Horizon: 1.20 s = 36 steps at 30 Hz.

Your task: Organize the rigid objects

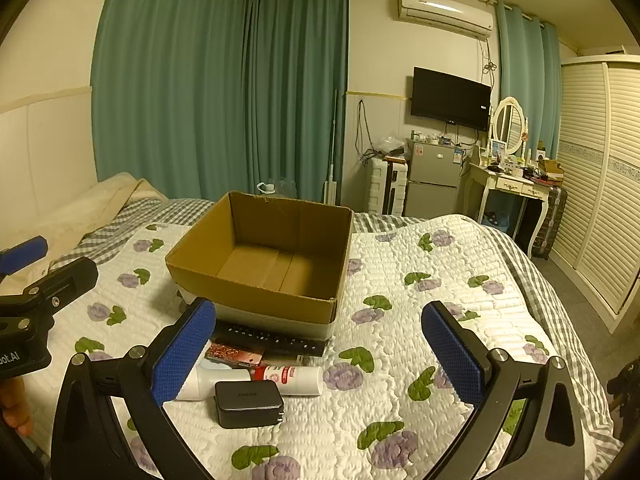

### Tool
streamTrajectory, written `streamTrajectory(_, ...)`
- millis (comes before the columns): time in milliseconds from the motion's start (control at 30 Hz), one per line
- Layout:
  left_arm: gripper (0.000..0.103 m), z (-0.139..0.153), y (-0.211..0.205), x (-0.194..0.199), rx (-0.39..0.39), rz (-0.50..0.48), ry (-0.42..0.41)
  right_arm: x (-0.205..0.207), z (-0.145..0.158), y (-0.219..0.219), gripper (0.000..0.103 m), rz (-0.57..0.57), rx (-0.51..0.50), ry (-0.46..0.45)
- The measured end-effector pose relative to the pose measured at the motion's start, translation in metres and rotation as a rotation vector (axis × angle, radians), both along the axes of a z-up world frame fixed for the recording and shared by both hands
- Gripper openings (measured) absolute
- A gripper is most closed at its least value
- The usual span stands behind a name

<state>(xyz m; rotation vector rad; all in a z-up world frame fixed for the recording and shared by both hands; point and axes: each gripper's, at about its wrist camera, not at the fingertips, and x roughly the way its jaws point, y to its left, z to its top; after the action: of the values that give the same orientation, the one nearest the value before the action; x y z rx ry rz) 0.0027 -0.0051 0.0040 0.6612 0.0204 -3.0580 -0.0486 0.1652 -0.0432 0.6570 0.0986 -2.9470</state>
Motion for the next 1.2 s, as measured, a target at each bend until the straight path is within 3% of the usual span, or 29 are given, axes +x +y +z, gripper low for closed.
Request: streamTrajectory(1200, 0.103, 0.0025, -0.0031, -0.0003, -0.001, 0.006, 0.006, -0.0011, 0.0054, -0.0058, 0.103, 0.02, 0.015, 0.002)
